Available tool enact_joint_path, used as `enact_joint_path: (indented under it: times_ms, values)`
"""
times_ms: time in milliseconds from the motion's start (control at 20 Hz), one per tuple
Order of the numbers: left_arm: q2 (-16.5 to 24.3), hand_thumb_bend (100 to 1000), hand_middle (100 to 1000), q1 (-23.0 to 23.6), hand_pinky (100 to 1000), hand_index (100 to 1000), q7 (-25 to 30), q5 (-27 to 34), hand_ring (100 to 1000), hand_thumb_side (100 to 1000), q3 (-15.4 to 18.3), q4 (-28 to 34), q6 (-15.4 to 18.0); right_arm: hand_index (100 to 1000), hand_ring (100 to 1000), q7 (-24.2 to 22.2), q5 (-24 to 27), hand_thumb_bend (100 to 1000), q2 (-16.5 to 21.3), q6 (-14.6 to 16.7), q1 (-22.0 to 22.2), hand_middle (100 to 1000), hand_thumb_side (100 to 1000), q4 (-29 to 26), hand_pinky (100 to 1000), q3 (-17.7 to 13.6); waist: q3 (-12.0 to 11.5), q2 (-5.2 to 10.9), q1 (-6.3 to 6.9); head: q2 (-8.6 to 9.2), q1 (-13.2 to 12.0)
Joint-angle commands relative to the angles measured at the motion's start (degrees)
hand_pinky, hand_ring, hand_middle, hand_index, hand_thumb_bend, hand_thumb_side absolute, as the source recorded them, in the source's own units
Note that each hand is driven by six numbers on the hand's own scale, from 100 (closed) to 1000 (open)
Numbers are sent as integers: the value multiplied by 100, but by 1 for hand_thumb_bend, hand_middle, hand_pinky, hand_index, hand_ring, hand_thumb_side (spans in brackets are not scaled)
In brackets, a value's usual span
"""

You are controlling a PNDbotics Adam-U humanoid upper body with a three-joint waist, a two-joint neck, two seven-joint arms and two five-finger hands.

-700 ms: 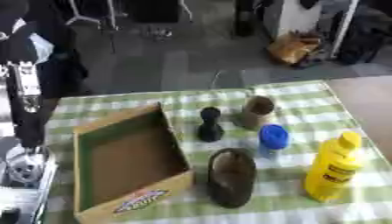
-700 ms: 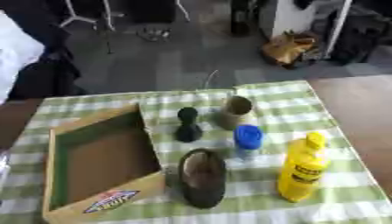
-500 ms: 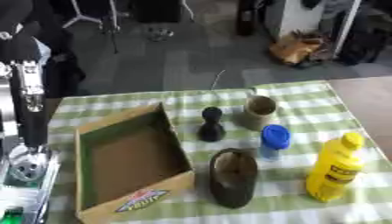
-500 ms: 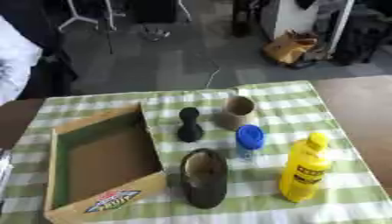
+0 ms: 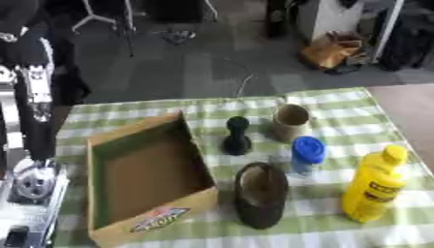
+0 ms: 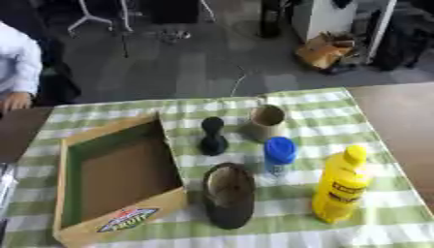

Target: Pick up objects on the table and place them in the box.

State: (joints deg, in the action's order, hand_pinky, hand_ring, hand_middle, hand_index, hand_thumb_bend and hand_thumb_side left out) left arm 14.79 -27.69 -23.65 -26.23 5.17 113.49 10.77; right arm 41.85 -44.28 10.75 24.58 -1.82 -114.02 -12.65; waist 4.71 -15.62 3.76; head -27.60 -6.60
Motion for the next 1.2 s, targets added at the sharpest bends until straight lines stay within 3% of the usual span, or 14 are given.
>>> enact_joint_path:
  times_ms: [50, 100, 300, 500, 600, 800, 950, 1200]
  values:
    - [46, 132, 930, -54, 896, 906, -6, 11, 967, 1000, 0, 110, -3, 1000, 1000, -132, -53, 543, -41, -8, 98, 942, 1000, -57, 927, 165, 21, 65, -19, -35, 79]
    - [43, 132, 929, -56, 896, 904, -4, 13, 967, 1000, -2, 110, 0, 1000, 1000, -227, -97, 600, -71, -39, 167, 937, 1000, -57, 927, 262, 25, 64, -21, -31, 94]
    - [18, 131, 929, -80, 895, 902, 30, 17, 967, 1000, -28, 110, 7, 1000, 1000, -789, -382, 639, -155, -212, 534, 946, 1000, -57, 940, 725, 26, 81, -26, -38, 114]
    - [-16, 131, 928, -76, 895, 899, 60, 9, 967, 1000, -40, 110, 17, 1000, 1000, -1095, -634, 659, -88, -342, 874, 954, 1000, -57, 951, 939, 25, 138, -45, -99, 237]
    - [-39, 130, 925, -63, 895, 895, 75, 6, 966, 1000, -50, 110, 24, 1000, 1000, -1304, -765, 678, 45, -399, 1143, 957, 1000, -57, 954, 1070, 22, 176, -58, -105, 390]
    - [-62, 127, 924, -65, 894, 890, 106, 7, 966, 1000, -70, 110, 23, 1000, 1000, -1599, -927, 693, 275, -440, 1452, 955, 1000, -57, 953, 1305, 15, 207, -66, -47, 427]
    - [-40, 126, 923, -70, 894, 886, 158, 7, 966, 1000, -99, 110, 10, 1000, 1000, -1921, -1264, 712, 852, -425, 1951, 957, 1000, -57, 951, 1636, 29, 219, -96, -15, 368]
    - [17, 124, 919, -40, 892, 871, 193, 17, 965, 1000, -120, 110, -6, 1000, 1000, -2042, -1603, 719, 1719, -543, 2684, 948, 1000, -57, 938, 2016, 69, 213, -164, -40, 349]
